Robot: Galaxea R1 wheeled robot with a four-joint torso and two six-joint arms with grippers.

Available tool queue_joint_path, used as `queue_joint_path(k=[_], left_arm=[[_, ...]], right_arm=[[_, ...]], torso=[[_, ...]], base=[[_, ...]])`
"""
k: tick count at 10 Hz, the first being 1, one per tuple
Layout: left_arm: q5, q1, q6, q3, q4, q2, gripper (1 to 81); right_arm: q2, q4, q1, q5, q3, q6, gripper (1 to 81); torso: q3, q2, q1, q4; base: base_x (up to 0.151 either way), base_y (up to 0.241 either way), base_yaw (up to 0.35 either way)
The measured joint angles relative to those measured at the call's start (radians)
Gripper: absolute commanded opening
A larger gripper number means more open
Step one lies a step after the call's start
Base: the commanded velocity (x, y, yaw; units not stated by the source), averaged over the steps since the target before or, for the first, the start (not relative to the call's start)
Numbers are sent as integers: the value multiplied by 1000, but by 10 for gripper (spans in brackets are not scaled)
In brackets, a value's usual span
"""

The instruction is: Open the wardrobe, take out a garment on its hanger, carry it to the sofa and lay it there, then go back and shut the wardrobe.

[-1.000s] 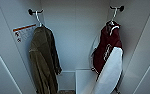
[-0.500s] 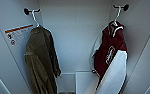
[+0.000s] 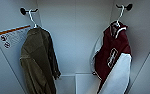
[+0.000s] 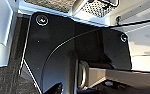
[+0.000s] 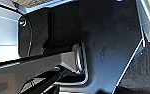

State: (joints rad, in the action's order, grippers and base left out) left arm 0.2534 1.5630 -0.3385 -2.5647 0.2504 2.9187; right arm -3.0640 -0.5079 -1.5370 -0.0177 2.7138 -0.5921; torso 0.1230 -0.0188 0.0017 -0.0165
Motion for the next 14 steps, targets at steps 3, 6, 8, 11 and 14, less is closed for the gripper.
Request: queue_joint_path(k=[3, 6, 8, 11, 14], left_arm=[[0, -5, 0, 0, 0, 0, 811], [0, 4, 0, 0, 0, -2, 811], [0, -3, 0, 10, 13, -18, 811], [-4, -39, 0, 65, 33, -46, 811], [-43, -87, 0, 70, 39, -46, 811]], right_arm=[[0, 0, 0, 0, 0, 1, 811], [1, -1, -11, 0, 0, 8, 811], [1, -1, -11, -1, 2, 8, 811], [1, -1, -18, -9, 2, 9, 811], [1, -1, -21, -9, 2, 9, 811]], torso=[[0, 0, 0, 0], [0, 0, 0, -15], [0, 0, 0, -67], [0, 0, 0, -151], [0, 0, 0, -183]], base=[[0, 0, 0], [0, 0, 0], [0, 0, 0], [0, 0, 0], [0, 0, 0]])
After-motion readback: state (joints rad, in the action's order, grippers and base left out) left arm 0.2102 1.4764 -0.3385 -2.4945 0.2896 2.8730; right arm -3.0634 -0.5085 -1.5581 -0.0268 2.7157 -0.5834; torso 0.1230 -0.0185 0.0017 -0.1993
